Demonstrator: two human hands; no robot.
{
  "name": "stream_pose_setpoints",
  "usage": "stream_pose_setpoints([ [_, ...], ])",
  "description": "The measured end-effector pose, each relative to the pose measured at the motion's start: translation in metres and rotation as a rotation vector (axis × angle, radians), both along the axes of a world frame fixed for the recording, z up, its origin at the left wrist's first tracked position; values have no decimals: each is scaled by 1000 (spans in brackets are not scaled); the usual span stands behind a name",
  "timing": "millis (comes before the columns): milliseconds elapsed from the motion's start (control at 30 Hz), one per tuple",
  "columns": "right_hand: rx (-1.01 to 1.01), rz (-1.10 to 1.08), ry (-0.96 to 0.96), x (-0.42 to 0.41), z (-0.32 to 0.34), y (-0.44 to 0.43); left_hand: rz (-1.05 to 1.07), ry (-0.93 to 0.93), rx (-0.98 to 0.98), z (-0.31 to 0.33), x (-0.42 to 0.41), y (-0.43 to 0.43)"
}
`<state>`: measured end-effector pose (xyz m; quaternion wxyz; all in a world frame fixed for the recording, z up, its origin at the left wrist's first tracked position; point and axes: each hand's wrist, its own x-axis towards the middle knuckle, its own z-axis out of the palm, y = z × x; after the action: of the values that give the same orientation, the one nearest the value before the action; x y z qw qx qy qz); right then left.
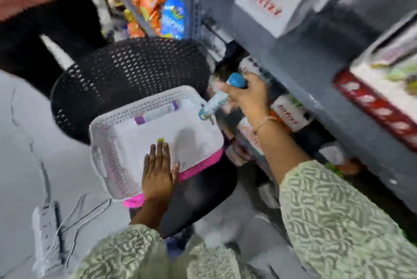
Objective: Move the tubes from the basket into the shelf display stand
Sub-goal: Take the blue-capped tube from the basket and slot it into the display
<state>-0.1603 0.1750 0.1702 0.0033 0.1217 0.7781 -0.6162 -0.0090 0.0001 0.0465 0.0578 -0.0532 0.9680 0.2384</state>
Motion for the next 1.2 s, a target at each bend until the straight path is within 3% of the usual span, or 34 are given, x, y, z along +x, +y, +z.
stream_pose_setpoints([
  [333,506,-457,345,71,155,194,-643,471,140,124,-82,226],
  [467,641,-604,367,107,206,255,-853,533,227,138,-68,295],
  [600,791,-667,269,135,238,301,-1002,502,195,130,-52,325],
  [800,711,-623,233,165,263,344,-1033,488,145,124,-40,343],
  [1000,834,-635,212,160,266,352,-961,457,151,121,-47,346],
  [1200,533,-427,77,125,264,330,-833,426,38,119,-79,324],
])
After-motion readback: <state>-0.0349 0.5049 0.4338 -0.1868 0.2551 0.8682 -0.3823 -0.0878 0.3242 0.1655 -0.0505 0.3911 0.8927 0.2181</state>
